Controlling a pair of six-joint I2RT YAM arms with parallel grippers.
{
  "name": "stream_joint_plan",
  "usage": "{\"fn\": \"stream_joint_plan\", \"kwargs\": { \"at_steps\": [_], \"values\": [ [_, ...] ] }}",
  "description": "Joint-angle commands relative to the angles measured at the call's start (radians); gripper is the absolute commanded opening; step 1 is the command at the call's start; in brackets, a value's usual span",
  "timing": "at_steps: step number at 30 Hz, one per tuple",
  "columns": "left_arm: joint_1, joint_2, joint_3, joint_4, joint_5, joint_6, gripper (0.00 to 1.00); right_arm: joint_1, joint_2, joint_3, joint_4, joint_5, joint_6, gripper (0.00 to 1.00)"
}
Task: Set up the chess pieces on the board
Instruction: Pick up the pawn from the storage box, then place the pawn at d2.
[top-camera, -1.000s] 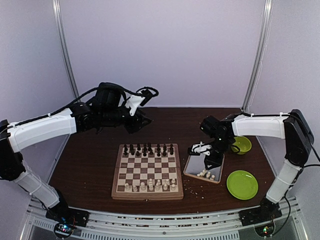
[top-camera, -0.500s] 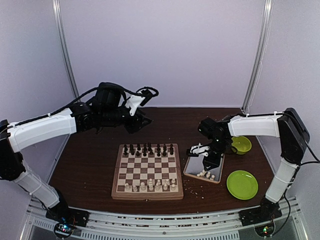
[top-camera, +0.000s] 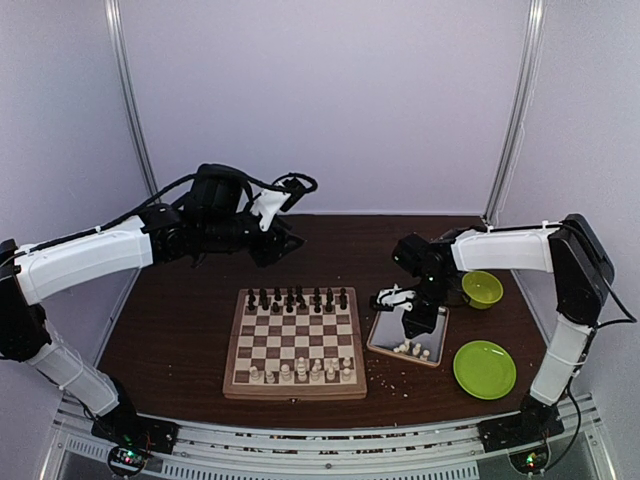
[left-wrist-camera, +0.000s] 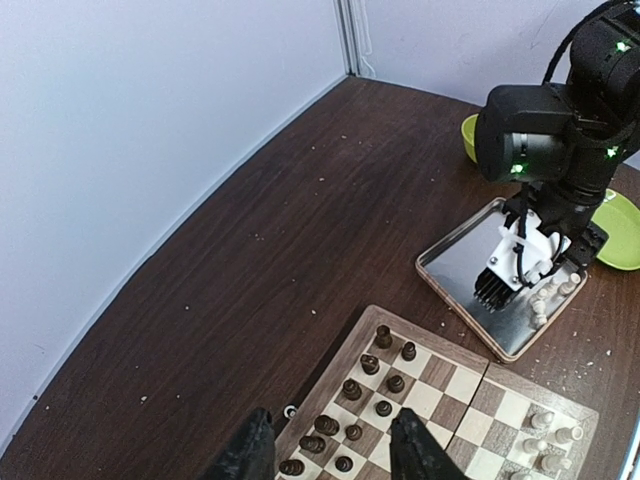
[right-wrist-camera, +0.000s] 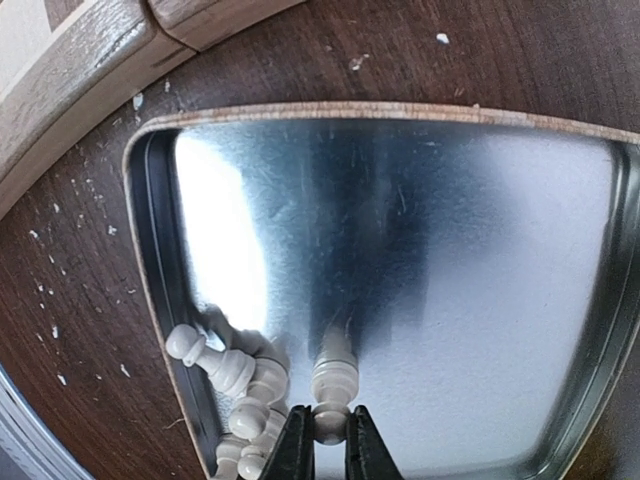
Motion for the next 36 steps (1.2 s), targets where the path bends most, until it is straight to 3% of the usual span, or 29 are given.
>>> {"fn": "stream_joint_plan", "kwargs": {
  "at_steps": [1,6,12,18,25,30,36],
  "values": [
    [-0.003,0.004,0.041,0.018,0.020,0.008,0.41,0.005,-0.011,0.033,0.031,0.060,0.022,0.05],
    [-0.003,0.005,0.044,0.014,0.025,0.007,0.41,0.001,-0.049,0.035,0.055,0.117,0.047,0.03],
    [-0.003,0.009,0.047,0.010,0.034,0.007,0.41,-0.003,-0.081,0.062,-0.020,-0.096,0.019,0.04],
    [-0.003,0.013,0.059,-0.003,0.042,0.008,0.41,0.001,-0.072,0.146,-0.107,-0.200,0.000,0.05],
    [-0.003,-0.050,0.032,0.021,-0.087,0.017,0.41,0.116,-0.042,0.339,-0.200,-0.170,-0.009,0.05],
    [0.000,-0.141,-0.023,0.084,-0.224,0.022,0.42,0.249,0.077,0.543,-0.271,-0.098,-0.002,0.05],
    [0.006,-0.224,-0.070,0.145,-0.290,0.027,0.44,0.357,0.285,0.839,-0.349,-0.032,0.027,0.05]
  ]
}}
